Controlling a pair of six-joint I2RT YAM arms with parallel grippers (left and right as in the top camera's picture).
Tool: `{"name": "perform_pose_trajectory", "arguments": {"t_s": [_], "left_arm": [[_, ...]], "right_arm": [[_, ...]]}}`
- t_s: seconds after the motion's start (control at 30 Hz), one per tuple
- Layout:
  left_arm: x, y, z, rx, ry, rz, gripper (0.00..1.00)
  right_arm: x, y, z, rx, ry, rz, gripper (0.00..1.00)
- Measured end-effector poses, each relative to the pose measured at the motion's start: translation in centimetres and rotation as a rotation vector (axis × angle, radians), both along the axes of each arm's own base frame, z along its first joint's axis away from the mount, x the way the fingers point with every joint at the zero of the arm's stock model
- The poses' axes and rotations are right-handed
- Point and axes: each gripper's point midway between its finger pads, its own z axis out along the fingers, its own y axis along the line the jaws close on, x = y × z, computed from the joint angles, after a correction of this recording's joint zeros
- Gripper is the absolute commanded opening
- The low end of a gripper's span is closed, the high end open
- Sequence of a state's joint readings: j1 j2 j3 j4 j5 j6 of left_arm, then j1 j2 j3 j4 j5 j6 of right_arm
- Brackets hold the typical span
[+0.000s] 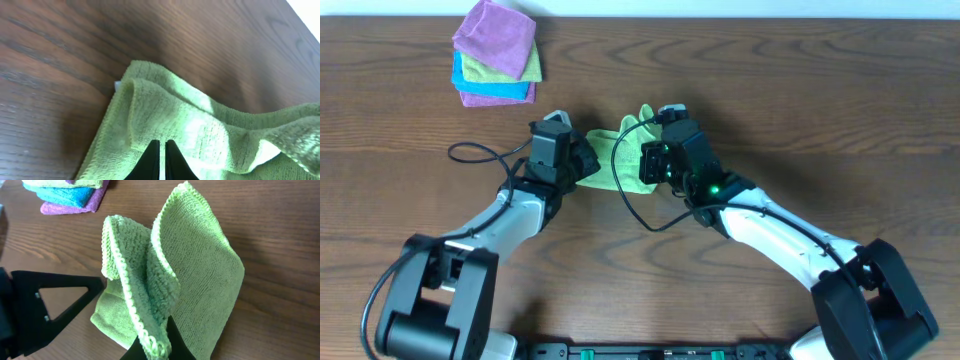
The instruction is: Fold the cloth
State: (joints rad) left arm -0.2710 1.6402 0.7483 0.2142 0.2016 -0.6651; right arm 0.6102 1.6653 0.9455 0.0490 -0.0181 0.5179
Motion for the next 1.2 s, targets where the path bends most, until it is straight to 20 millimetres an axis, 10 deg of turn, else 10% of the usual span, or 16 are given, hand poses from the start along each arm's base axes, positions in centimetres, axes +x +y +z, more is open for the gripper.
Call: {"name": "perform_pose_trajectory", "arguments": {"t_s": [0.67,1.2], "left_arm": [[-1.1,8.8,3.1,0.108,0.014,0.207,0.10],[-1.4,9.0,3.3,0.121,0.017,0.195,0.11]], "right_arm": [[0.2,5.5,-2.5,-0.080,0.075,0.094,0.04],[0.6,8.2,-6.1,-0.089,0.097,0.134,0.09]]}}
